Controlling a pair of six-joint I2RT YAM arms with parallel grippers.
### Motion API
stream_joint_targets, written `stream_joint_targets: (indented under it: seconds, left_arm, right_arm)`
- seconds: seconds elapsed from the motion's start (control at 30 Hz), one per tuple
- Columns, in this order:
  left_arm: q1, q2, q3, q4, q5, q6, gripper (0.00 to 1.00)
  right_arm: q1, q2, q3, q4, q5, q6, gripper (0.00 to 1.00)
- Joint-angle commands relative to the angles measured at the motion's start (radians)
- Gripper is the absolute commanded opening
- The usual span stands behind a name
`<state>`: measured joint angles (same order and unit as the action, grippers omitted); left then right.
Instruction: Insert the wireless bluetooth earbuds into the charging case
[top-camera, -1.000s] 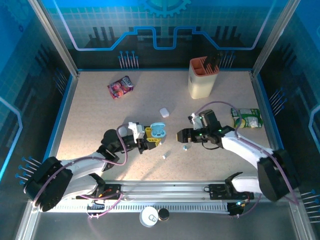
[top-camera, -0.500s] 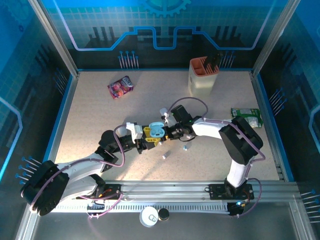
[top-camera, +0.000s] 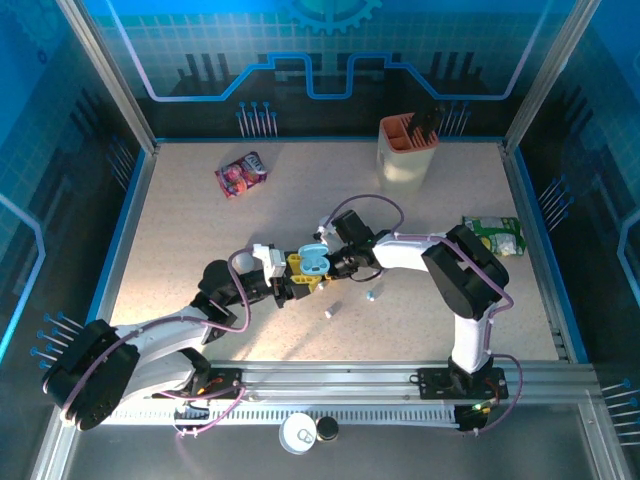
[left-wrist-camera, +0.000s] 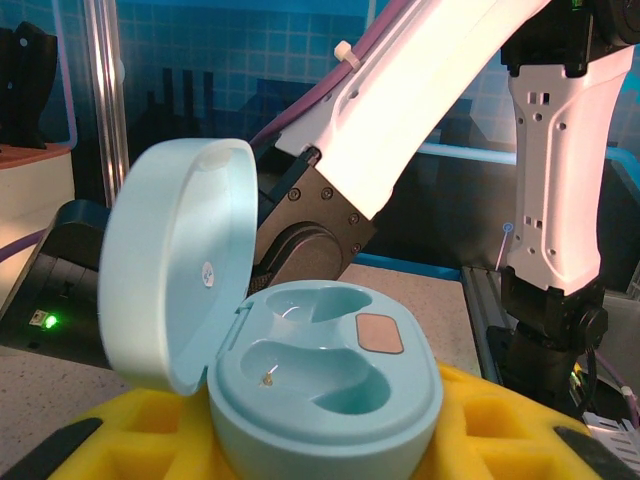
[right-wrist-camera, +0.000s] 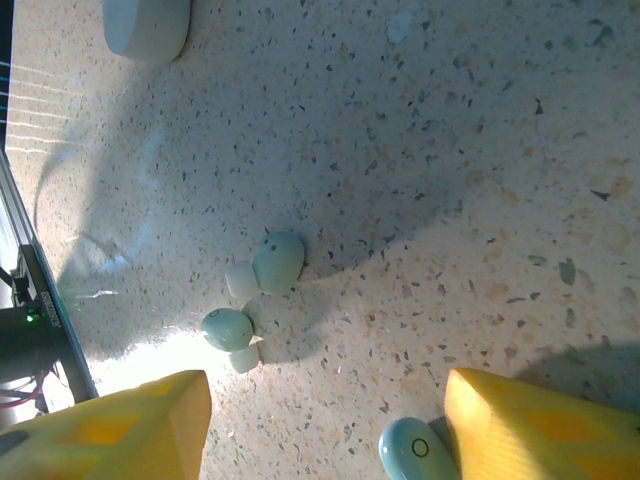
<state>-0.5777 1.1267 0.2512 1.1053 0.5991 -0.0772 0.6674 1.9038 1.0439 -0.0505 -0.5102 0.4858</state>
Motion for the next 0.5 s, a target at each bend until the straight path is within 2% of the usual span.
stream_joint_targets:
  seconds: [0.0,0.47]
  left_arm:
    - [0.009,0.005,-0.006,0.041,0.019,-0.005,0.34]
    - [0.009,0.039,-0.009,0.079,0.026,-0.013,0.33]
  right_arm:
    - [0.014,-0.013,-0.036,-0.008,-0.03,-0.007,0.6]
    - [0.029,-0.055,-0.063,-0.033,-0.01,0.004,0.46]
